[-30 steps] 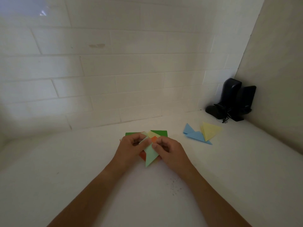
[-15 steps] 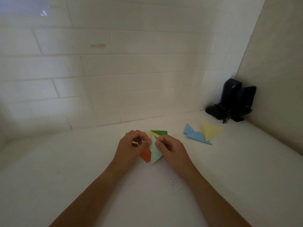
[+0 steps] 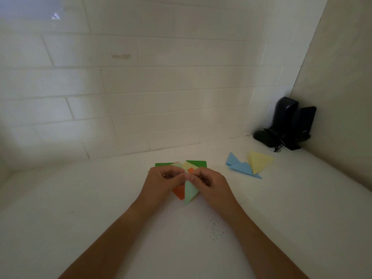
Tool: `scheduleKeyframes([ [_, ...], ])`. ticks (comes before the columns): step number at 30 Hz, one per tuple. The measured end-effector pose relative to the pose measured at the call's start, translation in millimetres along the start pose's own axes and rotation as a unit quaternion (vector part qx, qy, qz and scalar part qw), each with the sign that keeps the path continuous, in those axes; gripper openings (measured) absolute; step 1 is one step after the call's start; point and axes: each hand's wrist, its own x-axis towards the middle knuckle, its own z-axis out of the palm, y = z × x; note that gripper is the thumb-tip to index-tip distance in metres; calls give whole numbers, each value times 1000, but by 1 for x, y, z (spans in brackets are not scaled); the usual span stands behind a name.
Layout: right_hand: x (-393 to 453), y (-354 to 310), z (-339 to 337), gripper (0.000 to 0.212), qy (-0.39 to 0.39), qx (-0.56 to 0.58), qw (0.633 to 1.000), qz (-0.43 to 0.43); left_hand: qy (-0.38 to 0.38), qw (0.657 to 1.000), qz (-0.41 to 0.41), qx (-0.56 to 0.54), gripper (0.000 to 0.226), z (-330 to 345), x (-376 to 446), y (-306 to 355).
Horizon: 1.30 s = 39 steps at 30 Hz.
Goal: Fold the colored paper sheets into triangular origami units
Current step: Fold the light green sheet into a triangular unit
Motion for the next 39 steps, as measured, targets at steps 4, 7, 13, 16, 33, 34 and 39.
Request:
scheduleKeyframes([
  [4, 1, 3, 1, 16, 13, -5, 1000, 15, 27, 999, -20, -36, 7, -2, 2, -1],
  [7, 1, 4, 0, 17, 14, -11, 999, 27, 40, 997, -38, -49, 10, -3, 1, -1],
  [13, 1, 5, -1, 18, 14, -16, 999, 28, 23, 997, -44, -55, 6, -2, -1, 3],
  [16, 1, 4, -1, 19, 16, -25, 999, 25, 21, 997, -50, -56, 5, -3, 0, 2],
  [33, 1, 3, -1, 16, 41, -37, 998, 11, 20, 999, -42, -19, 12, -5, 2, -1],
  [34, 2, 5, -1, 14, 56, -36, 998, 14, 9, 999, -41, -7, 8, -5, 2, -2],
  [39, 1, 6, -3, 11, 48, -27, 998, 17, -24, 998, -55, 3, 14, 2, -4, 0],
])
